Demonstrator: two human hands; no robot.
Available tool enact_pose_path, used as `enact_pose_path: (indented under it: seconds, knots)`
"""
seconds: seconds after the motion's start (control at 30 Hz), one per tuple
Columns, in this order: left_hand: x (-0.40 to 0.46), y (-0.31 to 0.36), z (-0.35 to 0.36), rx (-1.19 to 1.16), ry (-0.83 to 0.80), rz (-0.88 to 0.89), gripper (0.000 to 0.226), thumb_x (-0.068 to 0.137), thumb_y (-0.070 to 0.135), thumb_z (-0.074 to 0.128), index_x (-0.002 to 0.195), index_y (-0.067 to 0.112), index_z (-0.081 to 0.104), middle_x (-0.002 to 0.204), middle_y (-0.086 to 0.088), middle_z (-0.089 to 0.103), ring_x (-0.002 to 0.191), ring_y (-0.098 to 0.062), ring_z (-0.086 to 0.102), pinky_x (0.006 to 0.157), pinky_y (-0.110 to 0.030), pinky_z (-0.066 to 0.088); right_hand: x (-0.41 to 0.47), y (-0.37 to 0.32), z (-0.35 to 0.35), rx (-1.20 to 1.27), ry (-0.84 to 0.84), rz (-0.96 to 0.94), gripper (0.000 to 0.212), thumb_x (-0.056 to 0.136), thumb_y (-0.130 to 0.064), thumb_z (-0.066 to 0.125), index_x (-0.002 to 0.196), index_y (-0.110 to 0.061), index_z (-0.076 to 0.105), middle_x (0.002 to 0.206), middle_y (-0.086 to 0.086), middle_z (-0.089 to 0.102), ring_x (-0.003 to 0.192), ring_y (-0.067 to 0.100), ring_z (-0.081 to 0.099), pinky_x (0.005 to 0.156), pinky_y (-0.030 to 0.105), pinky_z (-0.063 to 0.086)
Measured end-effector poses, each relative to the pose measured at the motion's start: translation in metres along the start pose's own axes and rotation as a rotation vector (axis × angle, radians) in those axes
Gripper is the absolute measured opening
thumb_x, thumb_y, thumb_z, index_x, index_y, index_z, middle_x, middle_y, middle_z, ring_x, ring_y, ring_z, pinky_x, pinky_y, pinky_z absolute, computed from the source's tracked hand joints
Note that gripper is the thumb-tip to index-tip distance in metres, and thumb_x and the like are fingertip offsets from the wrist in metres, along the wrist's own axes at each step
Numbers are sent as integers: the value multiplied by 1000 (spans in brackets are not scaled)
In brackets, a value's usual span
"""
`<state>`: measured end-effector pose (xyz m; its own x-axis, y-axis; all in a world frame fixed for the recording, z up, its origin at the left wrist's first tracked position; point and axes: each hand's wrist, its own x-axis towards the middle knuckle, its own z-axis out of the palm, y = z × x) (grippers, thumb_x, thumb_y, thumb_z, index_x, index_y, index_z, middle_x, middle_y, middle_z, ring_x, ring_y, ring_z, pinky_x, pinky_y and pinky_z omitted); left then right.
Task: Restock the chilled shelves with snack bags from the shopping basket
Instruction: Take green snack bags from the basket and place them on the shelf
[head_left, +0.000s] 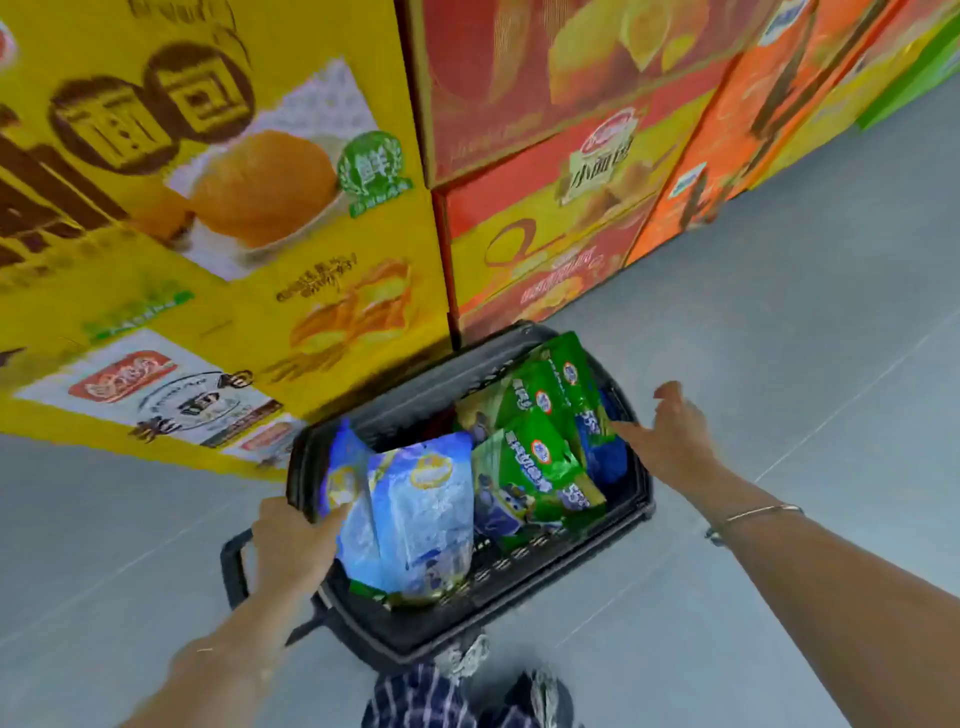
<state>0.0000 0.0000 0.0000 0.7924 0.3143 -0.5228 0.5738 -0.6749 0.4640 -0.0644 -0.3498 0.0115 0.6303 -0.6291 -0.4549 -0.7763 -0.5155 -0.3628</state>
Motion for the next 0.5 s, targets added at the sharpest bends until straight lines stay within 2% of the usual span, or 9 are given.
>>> enact_pose_path:
  seconds: [0.03, 0.1, 0.2, 0.27, 0.33, 0.4, 0.43, 0.47, 0.5]
  knots:
    - [7, -8, 12, 6, 17, -26, 64, 75, 28, 74, 106, -21, 47, 100, -36, 58, 102, -49, 57, 78, -50, 45, 9, 5, 15, -1, -11, 17, 65, 76, -38, 69, 120, -3, 36, 118, 23, 56, 107, 41, 53, 90, 51, 47]
    - [26, -28, 39, 21, 69, -113, 64, 74, 28, 76, 108, -20, 50, 109, -38, 58, 105, -47, 56, 84, -48, 45, 27, 16, 41, -37, -27, 63, 74, 74, -37, 72, 125, 1, 33, 124, 26, 50, 114, 42, 49, 94, 49, 44]
    - [43, -54, 67, -164, -23, -291, 60, 70, 19, 79, 115, -13, 56, 118, -30, 60, 108, -38, 58, 91, -45, 45, 48, 37, 75, -86, -93, 144, 94, 67, -40, 78, 131, 7, 27, 132, 26, 43, 121, 41, 44, 99, 46, 41]
    - [52, -67, 75, -277, -93, -315, 52, 68, 14, 80, 112, -7, 61, 113, -20, 64, 101, -28, 59, 86, -39, 44, 61, 50, 91, -74, -113, 158, 100, 64, -39, 81, 132, 9, 26, 131, 26, 43, 120, 40, 45, 99, 48, 42]
    - [64, -80, 78, -392, -156, -299, 39, 70, 13, 77, 105, 0, 66, 103, -14, 69, 93, -26, 64, 80, -32, 47, 75, 61, 106, -29, -106, 173, 99, 63, -36, 83, 130, 11, 27, 130, 26, 44, 119, 39, 46, 95, 47, 44]
    - [71, -90, 76, -534, -213, -272, 20, 76, 14, 71, 95, 11, 69, 99, -4, 73, 82, -21, 69, 74, -30, 54, 87, 67, 113, 22, -106, 199, 87, 63, -36, 83, 121, 8, 36, 113, 23, 52, 103, 36, 55, 76, 42, 46]
    - [75, -94, 73, -577, -243, -250, 16, 77, 15, 69, 92, 16, 69, 99, -1, 73, 82, -18, 69, 75, -30, 53, 92, 68, 115, 73, -115, 213, 73, 62, -37, 84, 107, 3, 43, 93, 17, 55, 83, 31, 57, 61, 38, 43]
    - [79, -97, 71, -573, -267, -237, 17, 76, 17, 69, 92, 19, 68, 100, 2, 72, 86, -15, 67, 81, -31, 50, 97, 69, 116, 140, -131, 239, 60, 59, -39, 85, 87, -4, 45, 74, 11, 49, 63, 24, 49, 51, 33, 36]
    - [82, -98, 69, -556, -284, -231, 21, 73, 19, 71, 94, 20, 68, 100, 2, 71, 90, -15, 66, 86, -32, 47, 101, 68, 117, 208, -145, 263, 57, 57, -41, 85, 71, -9, 40, 63, 7, 42, 53, 18, 40, 46, 30, 30]
